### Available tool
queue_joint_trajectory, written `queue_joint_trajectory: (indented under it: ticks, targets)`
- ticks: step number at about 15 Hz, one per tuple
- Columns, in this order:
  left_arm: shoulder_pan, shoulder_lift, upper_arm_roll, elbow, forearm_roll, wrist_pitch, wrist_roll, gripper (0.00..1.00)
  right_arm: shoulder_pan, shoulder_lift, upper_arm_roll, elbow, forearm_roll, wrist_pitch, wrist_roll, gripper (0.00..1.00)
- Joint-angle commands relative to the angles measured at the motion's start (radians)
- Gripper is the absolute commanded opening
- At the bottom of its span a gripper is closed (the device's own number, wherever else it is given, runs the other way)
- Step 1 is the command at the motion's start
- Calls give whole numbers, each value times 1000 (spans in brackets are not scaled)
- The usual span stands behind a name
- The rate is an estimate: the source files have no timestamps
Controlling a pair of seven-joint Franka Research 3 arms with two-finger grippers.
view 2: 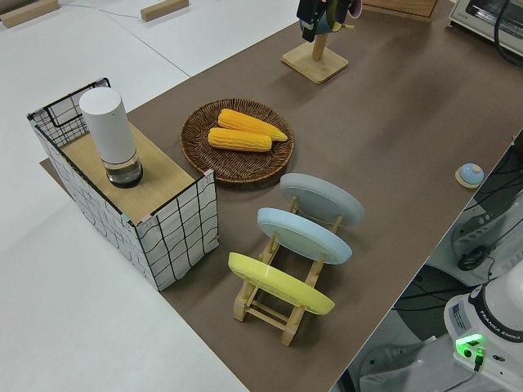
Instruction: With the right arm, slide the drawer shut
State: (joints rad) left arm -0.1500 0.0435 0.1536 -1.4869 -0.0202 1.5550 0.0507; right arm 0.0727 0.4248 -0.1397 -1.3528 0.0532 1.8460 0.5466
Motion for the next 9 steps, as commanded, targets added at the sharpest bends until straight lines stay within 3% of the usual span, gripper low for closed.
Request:
queue_joint_trajectory:
  ticks: [1,6,9]
  targets:
    - [-17,13,17,20,12,0,8,998,41,0,15,15,5,-23,-17,0]
    - [-17,13,17,20,12,0,8,998,116,-34,15,11,2,-115,-39,0]
    - [-17,13,17,20,12,0,8,995,165,-73,2,3,-19,-184,-114,0]
